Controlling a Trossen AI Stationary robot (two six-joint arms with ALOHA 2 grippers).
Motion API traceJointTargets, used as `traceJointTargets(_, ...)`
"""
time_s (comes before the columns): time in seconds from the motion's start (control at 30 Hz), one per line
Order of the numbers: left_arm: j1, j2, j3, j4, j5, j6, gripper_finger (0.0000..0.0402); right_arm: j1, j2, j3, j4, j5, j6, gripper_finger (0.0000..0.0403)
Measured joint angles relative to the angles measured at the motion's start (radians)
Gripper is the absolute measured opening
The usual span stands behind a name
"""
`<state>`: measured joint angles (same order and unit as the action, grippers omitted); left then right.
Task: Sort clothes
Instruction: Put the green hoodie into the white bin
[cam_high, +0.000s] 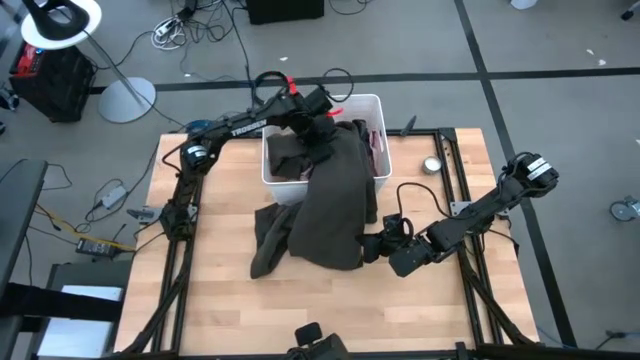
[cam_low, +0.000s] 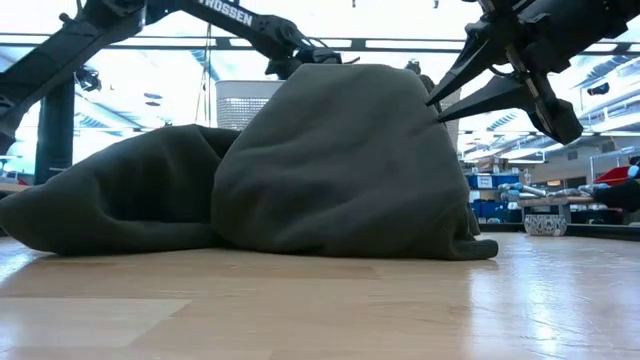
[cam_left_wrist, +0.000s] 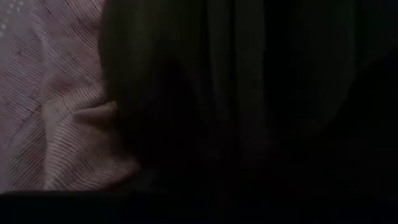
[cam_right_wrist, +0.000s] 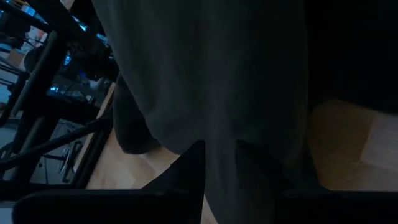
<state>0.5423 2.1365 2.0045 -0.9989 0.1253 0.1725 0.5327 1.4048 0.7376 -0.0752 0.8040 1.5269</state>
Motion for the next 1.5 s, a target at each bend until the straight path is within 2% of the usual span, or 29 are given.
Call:
traceJointTargets(0.17,0.000,-0.007,0.030,-0.019,-0.005,0.032,0.0181,0.000,0.000,0.000,0.002,0.000,0.000,0.0089)
traceJointTargets(0.5,0.001,-0.016,0.353,-0.216,-0.008,0.087,0.0183,0.000,0.000,0.000,-0.001,0.000,-0.031,0.0089)
traceJointTargets(0.77,0.001,-0.154,0.319,-0.221,-0.016,0.078,0.0182,0.015,-0.001,0.000,-0.006,-0.040,-0.064,0.0089)
traceJointTargets(1.1,-0.055,-0.344,0.319,-0.315,0.011,-0.047,0.0180,0.035,-0.082,0.000,-0.045,-0.131,-0.177,0.0089)
traceJointTargets(1.3,-0.175,-0.437,0.309,-0.373,-0.077,-0.133,0.0166,0.037,-0.149,0.000,-0.072,-0.172,-0.265,0.0089)
traceJointTargets(1.5,-0.335,-0.522,0.226,-0.375,-0.213,-0.273,0.0162,0.058,-0.188,0.000,-0.108,-0.199,-0.318,0.0089)
